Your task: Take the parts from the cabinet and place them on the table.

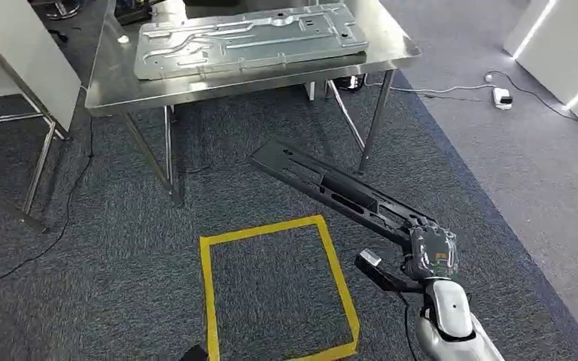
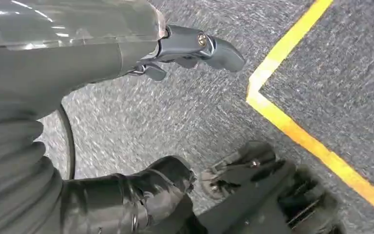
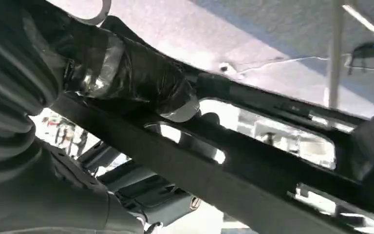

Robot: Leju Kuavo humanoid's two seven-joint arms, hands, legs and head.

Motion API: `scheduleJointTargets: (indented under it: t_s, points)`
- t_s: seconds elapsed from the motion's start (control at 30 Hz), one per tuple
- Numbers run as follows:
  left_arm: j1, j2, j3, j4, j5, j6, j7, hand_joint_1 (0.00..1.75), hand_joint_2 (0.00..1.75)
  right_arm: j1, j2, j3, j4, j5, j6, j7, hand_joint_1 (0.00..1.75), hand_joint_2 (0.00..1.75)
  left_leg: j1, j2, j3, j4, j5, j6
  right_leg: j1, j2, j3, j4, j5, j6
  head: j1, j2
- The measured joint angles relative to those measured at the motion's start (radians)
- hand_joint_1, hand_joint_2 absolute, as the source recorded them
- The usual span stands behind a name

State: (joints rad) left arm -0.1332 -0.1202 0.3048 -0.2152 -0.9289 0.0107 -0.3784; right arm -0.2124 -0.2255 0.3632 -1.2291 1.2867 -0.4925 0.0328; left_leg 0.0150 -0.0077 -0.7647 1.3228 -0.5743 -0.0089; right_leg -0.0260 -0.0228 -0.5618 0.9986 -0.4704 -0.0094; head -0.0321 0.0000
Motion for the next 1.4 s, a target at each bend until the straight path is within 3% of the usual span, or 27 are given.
scheduleJointTargets:
  t_s: [0.03,0.07,0.13,0.17,0.3,0.33,0.37,0.4,0.47,0.5,0.53,0.57,0.63,0.67,0.7,0.8,0.87,0.9,0.97,1.0,1.03,1.1,1.13,1.17,1.2,1.33,1.4]
  points:
    - [0.002,0.000,0.000,0.000,0.000,0.000,0.000,0.00,1.75,0.001,0.000,0.000,0.000,-0.001,0.000,0.000,1.75,1.75,0.004,0.002,0.006,-0.013,0.020,-0.004,-0.001,-0.009,0.002,0.000,-0.002,0.003,0.001,0.000]
    - [0.003,0.000,0.000,0.000,0.000,0.000,0.000,0.00,1.75,0.002,0.000,0.000,0.000,-0.002,0.000,0.000,1.75,1.75,0.007,0.004,0.037,-0.073,0.058,-0.006,-0.001,-0.017,0.004,0.001,-0.004,0.006,0.000,0.000]
    - [0.002,0.002,0.000,0.000,0.000,0.000,0.000,0.00,1.75,0.002,0.000,0.000,0.000,-0.002,-0.001,0.000,1.75,1.75,0.008,0.024,0.137,-0.259,0.143,-0.004,-0.003,-0.031,0.011,0.006,-0.012,0.015,0.000,0.000]
    - [0.000,0.002,0.000,0.000,0.000,0.000,0.000,0.00,1.75,0.002,0.000,0.000,0.000,-0.002,-0.002,0.000,1.75,1.75,0.001,0.046,0.161,-0.303,0.127,0.000,0.000,-0.036,0.010,0.008,-0.017,0.022,0.001,0.000]
    - [0.006,0.002,0.000,0.000,0.000,0.000,0.000,0.00,1.75,0.001,0.002,0.000,0.000,-0.006,-0.003,0.003,1.75,1.75,-0.009,0.024,0.154,-0.304,0.130,0.024,0.004,-0.049,0.014,0.005,-0.016,0.045,0.002,0.000]
    - [0.006,0.001,0.000,0.000,0.000,0.000,0.000,0.00,1.75,0.001,0.002,-0.001,0.000,-0.015,-0.003,0.001,1.75,1.75,0.002,0.022,0.163,-0.317,0.137,0.036,-0.002,-0.041,0.011,0.009,-0.026,0.052,0.002,0.000]
    - [0.005,0.002,0.000,0.000,0.000,0.000,0.000,0.00,1.75,0.002,0.002,-0.001,0.000,-0.025,-0.003,-0.004,1.75,1.75,0.000,0.019,0.165,-0.319,0.137,0.038,-0.002,-0.013,0.002,0.035,-0.045,0.054,0.003,0.000]
    - [0.002,0.002,0.000,0.000,0.000,0.000,-0.001,0.00,1.75,0.002,0.002,-0.002,0.000,-0.034,-0.002,-0.010,1.75,1.75,0.000,0.018,0.164,-0.319,0.137,0.046,-0.003,0.004,-0.029,0.098,-0.081,0.053,0.003,0.000]
    - [0.000,0.001,0.000,0.000,0.000,0.000,-0.001,0.00,1.75,0.006,0.002,-0.002,0.001,-0.042,-0.001,-0.012,1.75,1.75,-0.004,0.014,0.164,-0.318,0.135,0.052,-0.001,0.017,-0.111,0.259,-0.149,0.055,0.003,0.000]
    - [0.001,0.001,0.000,0.000,0.000,0.000,-0.001,0.00,1.75,0.007,0.002,-0.002,0.002,-0.042,0.000,-0.015,1.75,1.75,-0.007,0.010,0.164,-0.317,0.134,0.053,0.000,0.019,-0.144,0.318,-0.161,0.056,0.003,0.000]
    - [0.004,0.001,0.000,0.000,0.000,-0.001,-0.001,0.00,1.75,0.008,0.002,-0.002,0.004,-0.042,0.001,-0.016,1.75,1.75,-0.008,-0.002,0.164,-0.315,0.133,0.054,0.001,0.019,-0.154,0.323,-0.143,0.054,0.003,0.000]
    - [0.005,0.001,0.000,0.000,0.000,0.000,-0.001,0.00,1.75,0.010,0.002,-0.002,0.004,-0.042,0.002,-0.018,1.75,1.75,-0.008,-0.011,0.164,-0.312,0.132,0.053,0.002,0.020,-0.138,0.280,-0.107,0.051,0.003,0.000]
    - [0.001,0.000,0.000,0.000,0.000,0.000,-0.001,0.00,1.75,0.010,0.002,-0.002,0.005,-0.042,0.004,-0.018,1.75,1.75,-0.008,-0.017,0.165,-0.304,0.128,0.051,0.004,0.025,-0.059,0.107,-0.009,0.040,0.003,0.000]
    - [0.002,-0.001,0.000,0.000,0.000,0.000,-0.001,0.00,1.75,0.008,0.002,-0.002,0.005,-0.043,0.004,-0.020,1.75,1.75,-0.008,-0.021,0.164,-0.301,0.125,0.049,0.005,0.029,-0.031,0.042,-0.004,0.033,0.003,0.000]
    - [0.002,-0.001,0.000,0.000,0.000,0.000,-0.002,0.00,1.75,0.006,0.002,-0.002,0.006,-0.047,0.003,-0.023,1.75,1.75,-0.016,-0.028,0.159,-0.295,0.124,0.044,0.010,0.029,-0.026,0.027,-0.010,0.032,0.003,0.000]
    - [0.007,-0.001,0.001,0.000,0.000,0.000,-0.001,0.00,1.75,0.005,0.002,-0.002,0.006,-0.053,0.003,-0.024,1.75,1.75,-0.011,-0.032,0.159,-0.303,0.129,0.028,0.014,0.028,-0.029,0.030,-0.008,0.026,0.003,0.000]
    - [0.007,0.000,0.001,0.000,0.000,0.000,-0.001,0.00,1.75,0.005,0.006,-0.002,0.006,-0.055,0.002,-0.026,1.75,1.75,-0.011,-0.023,0.153,-0.282,0.109,0.016,0.003,0.023,-0.015,0.012,0.002,0.011,0.003,0.000]
    - [0.006,0.000,0.001,0.000,0.000,0.000,0.000,0.00,1.75,0.005,0.006,-0.002,0.006,-0.058,0.002,-0.026,1.75,1.75,-0.011,-0.012,0.132,-0.237,0.078,0.010,0.002,0.021,-0.014,0.012,0.003,0.003,0.002,0.000]
    - [0.005,0.000,0.003,0.000,0.000,0.000,0.000,0.00,1.75,0.006,0.006,-0.002,0.007,-0.060,0.002,-0.027,1.75,1.75,-0.004,-0.004,0.052,-0.067,-0.003,0.001,0.004,0.017,-0.015,0.013,0.002,0.001,0.002,0.000]
    - [0.007,0.000,0.004,0.000,0.000,0.000,0.000,0.00,1.75,0.006,0.007,-0.002,0.009,-0.061,0.002,-0.027,1.75,1.75,-0.003,-0.002,0.022,-0.003,-0.022,-0.002,0.004,0.016,-0.015,0.014,0.001,0.001,0.003,0.000]
    - [0.008,0.000,0.005,0.000,0.000,0.000,0.000,0.00,1.75,0.007,0.008,-0.002,0.010,-0.061,0.002,-0.027,1.75,1.75,-0.002,0.000,0.011,0.015,-0.016,-0.005,0.003,0.016,-0.015,0.015,0.001,0.001,0.002,0.000]
    - [0.008,0.001,0.008,0.000,0.000,0.000,0.000,0.00,1.75,0.007,0.009,-0.002,0.010,-0.061,0.002,-0.027,1.75,1.75,0.001,0.001,0.060,-0.087,0.055,-0.006,0.000,0.017,-0.013,0.017,-0.002,0.005,0.002,0.000]
    - [0.007,0.002,0.008,0.000,0.000,0.000,0.000,0.00,1.75,0.007,0.009,-0.002,0.010,-0.061,0.001,-0.028,1.75,1.75,0.002,0.003,0.113,-0.192,0.105,-0.004,-0.001,0.017,-0.011,0.021,-0.006,0.010,0.002,0.000]
    - [0.006,0.003,0.009,0.000,0.000,0.000,0.000,0.00,1.75,0.007,0.011,-0.002,0.010,-0.061,0.001,-0.031,1.75,1.75,0.003,0.006,0.153,-0.276,0.128,-0.001,-0.002,0.017,-0.011,0.025,-0.011,0.017,0.003,0.000]
    - [0.003,0.003,0.009,0.000,0.000,0.000,0.000,0.00,1.75,0.006,0.011,-0.002,0.010,-0.061,0.001,-0.031,1.75,1.75,-0.006,0.004,0.162,-0.290,0.114,0.002,0.005,0.016,-0.015,0.031,-0.015,0.023,0.002,0.000]
    - [0.006,0.003,0.010,0.000,0.000,0.000,0.000,0.00,1.75,0.004,0.013,-0.002,0.011,-0.063,0.002,-0.036,1.75,1.75,-0.006,0.000,0.159,-0.297,0.122,0.031,0.003,0.017,-0.011,0.021,-0.011,0.048,0.003,0.000]
    - [0.002,0.003,0.010,0.000,0.000,0.000,0.000,0.00,1.75,0.002,0.015,-0.002,0.013,-0.063,0.002,-0.039,1.75,1.75,-0.002,0.000,0.164,-0.307,0.128,0.046,-0.001,0.018,-0.034,0.072,-0.050,0.052,0.005,0.000]
